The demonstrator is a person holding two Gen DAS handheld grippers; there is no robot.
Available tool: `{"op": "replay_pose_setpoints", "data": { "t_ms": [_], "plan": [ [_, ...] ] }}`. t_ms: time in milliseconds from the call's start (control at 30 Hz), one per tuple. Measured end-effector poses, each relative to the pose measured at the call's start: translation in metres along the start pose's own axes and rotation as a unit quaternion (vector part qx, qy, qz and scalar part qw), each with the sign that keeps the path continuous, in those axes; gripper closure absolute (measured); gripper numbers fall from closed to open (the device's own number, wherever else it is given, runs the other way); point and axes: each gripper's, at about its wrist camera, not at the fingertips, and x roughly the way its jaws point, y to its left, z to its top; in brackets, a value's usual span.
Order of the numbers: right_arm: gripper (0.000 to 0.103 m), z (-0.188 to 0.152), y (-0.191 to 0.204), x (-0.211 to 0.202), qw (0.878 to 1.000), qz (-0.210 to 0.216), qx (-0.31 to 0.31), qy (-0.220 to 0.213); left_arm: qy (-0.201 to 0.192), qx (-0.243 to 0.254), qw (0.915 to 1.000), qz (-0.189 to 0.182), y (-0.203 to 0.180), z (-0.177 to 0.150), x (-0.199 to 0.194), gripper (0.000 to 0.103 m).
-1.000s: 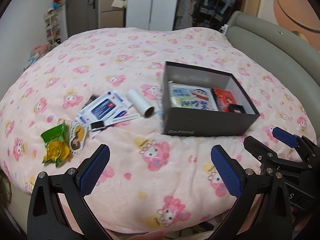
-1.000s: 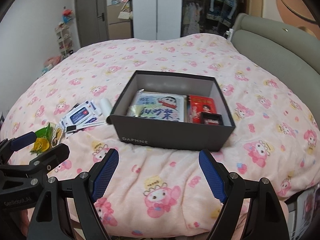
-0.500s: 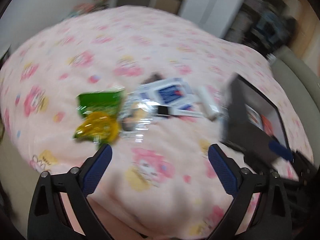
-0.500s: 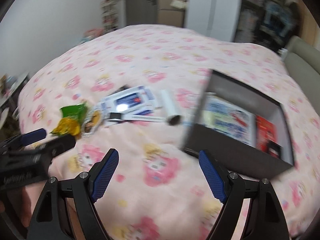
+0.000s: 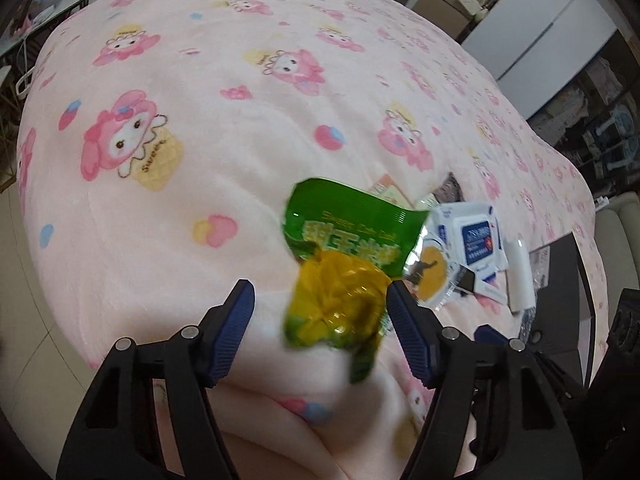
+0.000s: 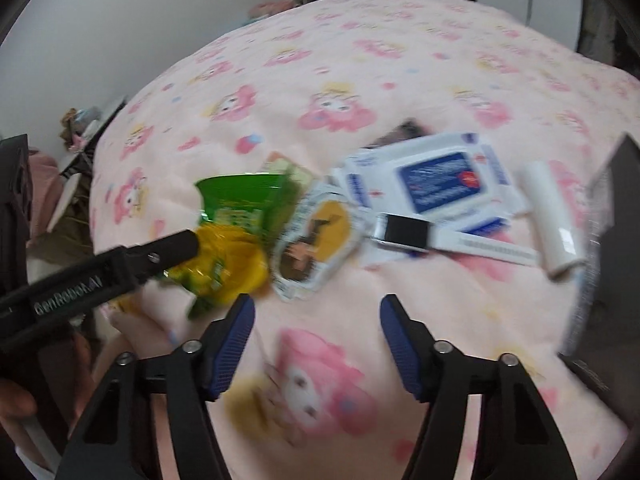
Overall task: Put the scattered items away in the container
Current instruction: 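Grasp the green-and-yellow corn snack bag with the right gripper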
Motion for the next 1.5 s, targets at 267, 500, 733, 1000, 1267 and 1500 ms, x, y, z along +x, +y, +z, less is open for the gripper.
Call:
{"op": "replay_pose_setpoints", "data": {
  "t_ms": [267,500,733,1000,1267,1500],
  "plan": [
    [0.043,0.018,0.000,0.057,0.990,0.124,0.049,0.046,0.058,-0.052,0.9954,-0.056,0.019,0.017,0.028,0.035],
    [0.063,0.010,0.010,0.049,0.984,0.165,0.049,0.054,0.100,0.002,0.9913,-0.086,-0.012,-0.009,0.024,0.064],
    [0.068,-0.025,0.006,0.010,0.994,0.096,0.039,0.030,0.123,0.034,0.9811,-0.145,-0.041,-0.036,0.017,0.072],
    [0.068,-0.038,-0.027,-0.026,0.995,0.057,0.079,0.015,0.101,0.020,0.9831,-0.152,-0.036,-0.035,0.002,0.056],
    [0.055,-0.009,-0.033,0.012,0.991,0.102,0.067,0.051,0.119,-0.004,0.9826,-0.143,-0.030,-0.022,0.040,0.049],
    [0.066,-0.020,-0.034,0.020,0.985,0.149,0.075,0.045,0.121,0.036,0.9828,-0.135,-0.046,-0.031,0.040,0.046]
  ]
}}
